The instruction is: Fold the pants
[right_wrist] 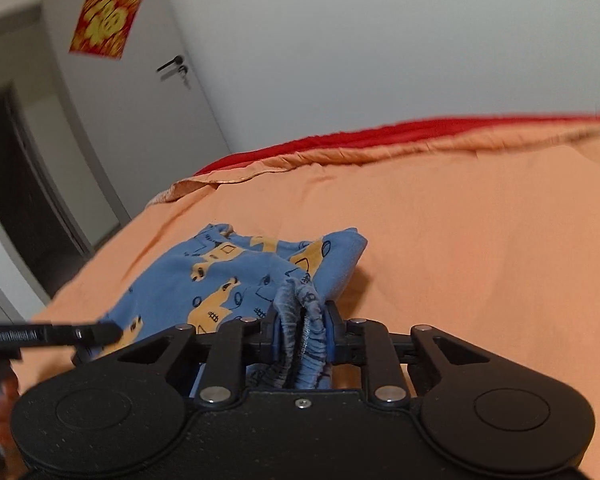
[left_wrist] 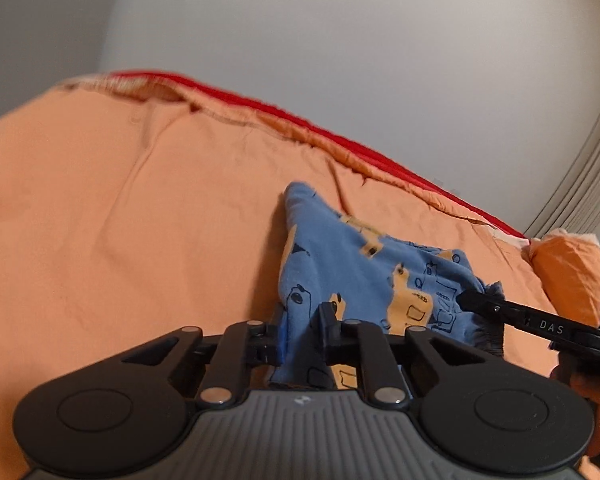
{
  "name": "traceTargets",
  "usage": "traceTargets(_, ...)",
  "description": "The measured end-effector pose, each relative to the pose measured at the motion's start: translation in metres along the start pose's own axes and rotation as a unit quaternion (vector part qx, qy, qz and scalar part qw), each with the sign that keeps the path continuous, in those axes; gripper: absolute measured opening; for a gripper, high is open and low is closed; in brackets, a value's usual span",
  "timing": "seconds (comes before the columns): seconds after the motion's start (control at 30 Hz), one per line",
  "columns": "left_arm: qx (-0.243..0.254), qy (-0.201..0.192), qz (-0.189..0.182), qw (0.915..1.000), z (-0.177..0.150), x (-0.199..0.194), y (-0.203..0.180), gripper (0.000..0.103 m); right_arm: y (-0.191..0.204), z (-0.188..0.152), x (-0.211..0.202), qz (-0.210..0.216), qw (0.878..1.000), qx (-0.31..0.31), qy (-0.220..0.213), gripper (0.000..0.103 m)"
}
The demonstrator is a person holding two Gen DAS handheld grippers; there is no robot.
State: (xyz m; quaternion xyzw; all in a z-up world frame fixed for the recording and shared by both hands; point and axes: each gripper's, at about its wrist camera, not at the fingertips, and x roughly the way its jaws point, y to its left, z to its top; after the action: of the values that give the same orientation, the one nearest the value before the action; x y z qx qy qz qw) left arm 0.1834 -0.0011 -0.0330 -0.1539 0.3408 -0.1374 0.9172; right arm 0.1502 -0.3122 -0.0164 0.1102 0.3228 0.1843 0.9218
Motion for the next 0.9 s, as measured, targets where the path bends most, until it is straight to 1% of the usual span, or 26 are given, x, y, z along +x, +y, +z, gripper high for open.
traceTargets(0.07,0.029,-0.019,-0.001,0.9994,0.004,-0.002,-0.013,0.016,0.008,0.005,-0.006,-0.005,1.0,-0.026,-0.012,0.02)
traceTargets(0.17,0.048,-0.035,-0.01,0.9982,0.01,-0.004,-0.024,0.016,0.011,0.017,-0.015,-0.025,0.998,-0.052,-0.04,0.019)
traceTargets(0.27,0.044,-0.05,-0.023,0.9975,0.017,-0.001,-0.024,0.016,-0.002,0.032,-0.023,-0.042,0.996,-0.051,-0.065,0.019)
traceTargets(0.43,0.054,-0.058,-0.045,0.9958,0.017,0.009,-0.028,0.016,-0.032,0.05,-0.025,-0.081,0.992,-0.042,-0.088,0.019)
traceTargets(0.53,0.054,-0.048,-0.05,0.9961,0.02,0.028,-0.039,0.016,-0.052,0.056,-0.018,-0.099,0.991,-0.035,-0.084,0.02)
traceTargets(0.7,0.041,-0.011,-0.045,0.9981,0.016,0.056,-0.042,0.016,-0.076,0.05,-0.004,-0.112,0.992,-0.024,-0.06,0.02)
traceTargets(0.77,0.035,0.002,-0.041,0.9985,0.011,0.062,-0.04,0.016,-0.081,0.044,0.001,-0.114,0.992,-0.018,-0.05,0.02)
traceTargets(0.9,0.033,0.009,-0.034,0.9989,0.004,0.065,-0.034,0.016,-0.087,0.032,0.006,-0.119,0.992,-0.006,-0.042,0.021)
